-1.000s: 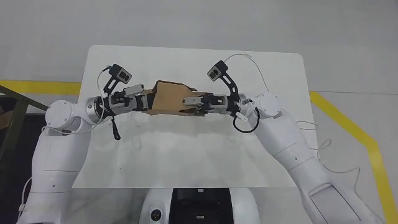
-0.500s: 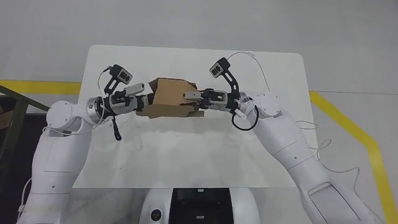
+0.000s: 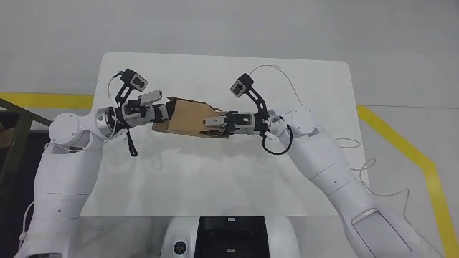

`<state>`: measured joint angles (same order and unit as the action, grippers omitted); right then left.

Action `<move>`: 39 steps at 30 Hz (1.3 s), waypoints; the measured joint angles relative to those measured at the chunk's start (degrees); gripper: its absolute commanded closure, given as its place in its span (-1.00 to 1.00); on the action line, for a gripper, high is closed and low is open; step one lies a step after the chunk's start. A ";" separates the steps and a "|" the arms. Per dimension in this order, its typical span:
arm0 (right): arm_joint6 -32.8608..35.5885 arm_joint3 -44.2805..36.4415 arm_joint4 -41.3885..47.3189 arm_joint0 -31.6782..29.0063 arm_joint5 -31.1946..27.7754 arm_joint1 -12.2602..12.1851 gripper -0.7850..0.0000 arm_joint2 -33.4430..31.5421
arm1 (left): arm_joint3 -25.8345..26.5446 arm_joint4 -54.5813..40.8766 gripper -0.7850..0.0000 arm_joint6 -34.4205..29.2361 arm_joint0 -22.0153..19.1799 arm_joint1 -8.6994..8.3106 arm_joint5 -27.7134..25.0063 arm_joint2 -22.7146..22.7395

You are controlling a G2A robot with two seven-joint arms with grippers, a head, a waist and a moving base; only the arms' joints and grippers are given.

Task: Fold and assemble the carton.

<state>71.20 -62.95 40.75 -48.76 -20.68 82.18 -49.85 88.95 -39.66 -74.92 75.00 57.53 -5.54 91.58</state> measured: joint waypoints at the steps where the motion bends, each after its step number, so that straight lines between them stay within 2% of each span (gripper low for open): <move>1: -0.31 0.12 -0.01 0.10 -0.11 0.07 1.00 0.03 | 0.06 0.15 -1.00 -0.56 0.07 -0.05 0.44 -0.18; 8: -0.72 0.83 -0.20 1.04 -0.03 0.59 1.00 0.63 | 0.35 0.99 -1.00 -3.42 0.38 -0.34 1.78 -1.37; 9: -0.65 1.04 -0.25 1.18 -0.01 0.67 1.00 0.73 | 0.31 0.65 -0.84 -3.61 0.35 -0.36 1.78 -1.45; 11: -0.44 1.34 -0.36 1.38 0.11 0.78 1.00 0.93 | 0.22 -0.11 0.00 -3.77 0.27 -0.37 1.57 -1.48; 17: 0.74 2.08 -0.47 1.98 0.45 1.10 1.00 1.37 | -0.13 -1.57 0.26 -4.30 -0.19 -0.51 2.25 -1.51; 23: 0.82 2.78 -0.73 2.56 0.25 1.31 1.00 1.25 | -0.25 -0.02 0.74 -4.40 -0.62 -0.73 2.32 -1.99; 30: 0.72 3.38 -2.02 3.05 0.41 1.39 1.00 1.08 | -0.02 2.78 0.89 -3.32 -0.52 -0.96 0.10 -2.41; 31: 0.71 3.46 -2.13 3.08 0.42 1.39 0.87 1.02 | -0.04 2.75 0.95 -3.22 -0.50 -0.98 0.05 -2.38; 32: 0.67 3.54 -2.25 3.10 0.43 1.39 0.28 0.96 | -0.06 2.71 0.98 -3.13 -0.48 -1.01 0.01 -2.33; 33: 0.58 3.63 -2.40 3.13 0.48 1.39 -0.61 0.89 | -0.08 2.63 1.00 -3.05 -0.46 -1.05 -0.03 -2.28; 34: 0.45 3.66 -2.53 3.14 0.50 1.39 -1.00 0.83 | -0.08 2.55 1.00 -3.01 -0.44 -1.07 -0.06 -2.25; 39: -0.61 3.24 -2.30 2.89 0.22 1.43 -1.00 0.28 | -0.21 2.23 1.00 -2.34 -0.39 -1.19 -0.84 -1.97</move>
<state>70.59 -59.71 38.45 -45.87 -20.46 83.61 -49.57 88.75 -37.43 -77.26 74.61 56.34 -6.38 89.61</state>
